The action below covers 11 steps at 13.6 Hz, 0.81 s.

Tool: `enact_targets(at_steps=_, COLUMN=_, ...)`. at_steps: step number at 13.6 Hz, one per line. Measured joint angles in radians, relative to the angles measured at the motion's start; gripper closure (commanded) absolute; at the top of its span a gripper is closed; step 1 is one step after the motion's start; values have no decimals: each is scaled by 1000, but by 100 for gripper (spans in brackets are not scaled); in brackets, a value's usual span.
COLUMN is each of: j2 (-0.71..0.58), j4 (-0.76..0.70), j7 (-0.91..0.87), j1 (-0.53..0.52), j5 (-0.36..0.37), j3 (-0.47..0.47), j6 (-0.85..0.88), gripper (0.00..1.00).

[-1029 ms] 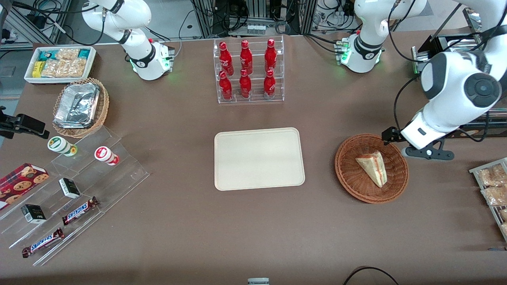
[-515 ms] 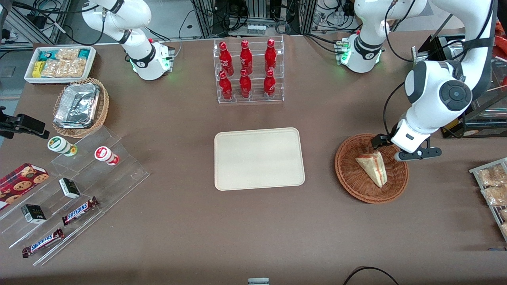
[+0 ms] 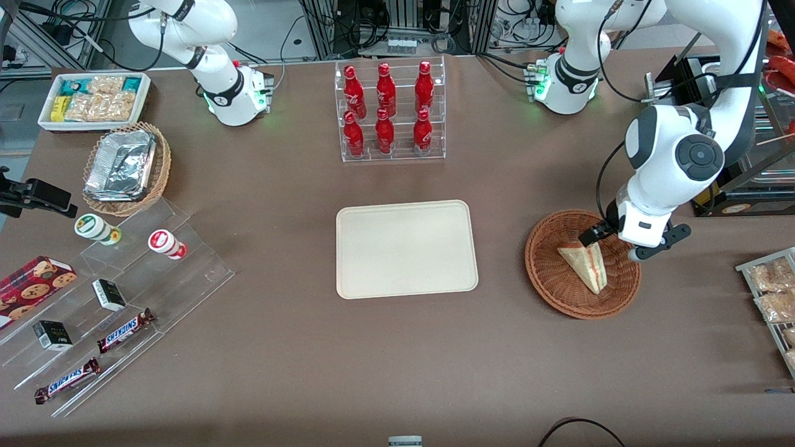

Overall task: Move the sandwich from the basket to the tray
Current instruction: 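Lower the left gripper and close it on the sandwich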

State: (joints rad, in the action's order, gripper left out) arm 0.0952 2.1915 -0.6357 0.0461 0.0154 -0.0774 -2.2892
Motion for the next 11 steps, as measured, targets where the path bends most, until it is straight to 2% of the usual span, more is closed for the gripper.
enact_targets(at_steps=11, j2=134, j4=19, j7=-88, j1=-1, j5=0, j3=4, j6=-174, gripper=0)
